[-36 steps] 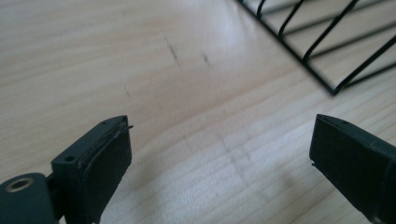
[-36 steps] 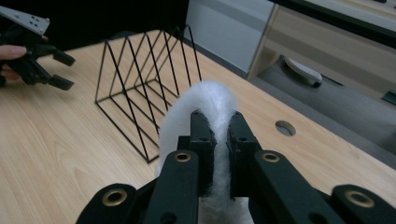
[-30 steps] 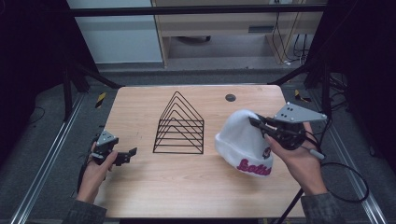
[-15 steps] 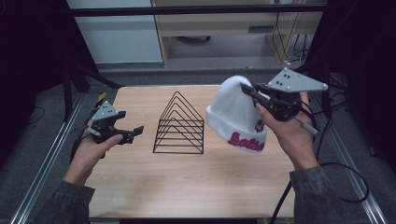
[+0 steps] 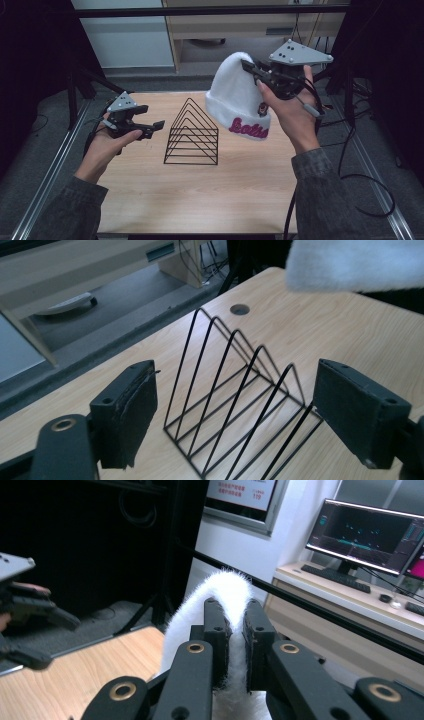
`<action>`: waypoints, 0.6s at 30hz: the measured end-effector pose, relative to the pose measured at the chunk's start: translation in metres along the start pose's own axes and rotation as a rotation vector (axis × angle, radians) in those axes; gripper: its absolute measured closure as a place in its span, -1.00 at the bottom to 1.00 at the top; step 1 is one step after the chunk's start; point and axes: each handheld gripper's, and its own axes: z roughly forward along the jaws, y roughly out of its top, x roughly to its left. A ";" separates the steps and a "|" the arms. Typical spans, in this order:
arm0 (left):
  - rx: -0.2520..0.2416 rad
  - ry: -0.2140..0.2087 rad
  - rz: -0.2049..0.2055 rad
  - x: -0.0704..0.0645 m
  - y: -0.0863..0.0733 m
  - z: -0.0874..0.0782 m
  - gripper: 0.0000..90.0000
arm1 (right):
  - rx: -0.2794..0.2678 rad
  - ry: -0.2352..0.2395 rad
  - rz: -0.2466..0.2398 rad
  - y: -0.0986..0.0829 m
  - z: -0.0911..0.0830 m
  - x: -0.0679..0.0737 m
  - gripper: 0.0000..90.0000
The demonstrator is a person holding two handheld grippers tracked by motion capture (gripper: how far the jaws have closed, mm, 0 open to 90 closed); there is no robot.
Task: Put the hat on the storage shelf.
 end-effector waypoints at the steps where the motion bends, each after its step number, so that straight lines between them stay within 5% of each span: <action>1: -0.010 -0.010 -0.004 0.000 0.003 0.001 -0.57 | -0.002 0.004 -0.004 0.002 0.003 0.000 0.87; 18: -0.068 -0.020 -0.028 0.001 0.009 -0.002 -0.44 | -0.066 0.105 0.019 0.026 0.047 0.023 0.87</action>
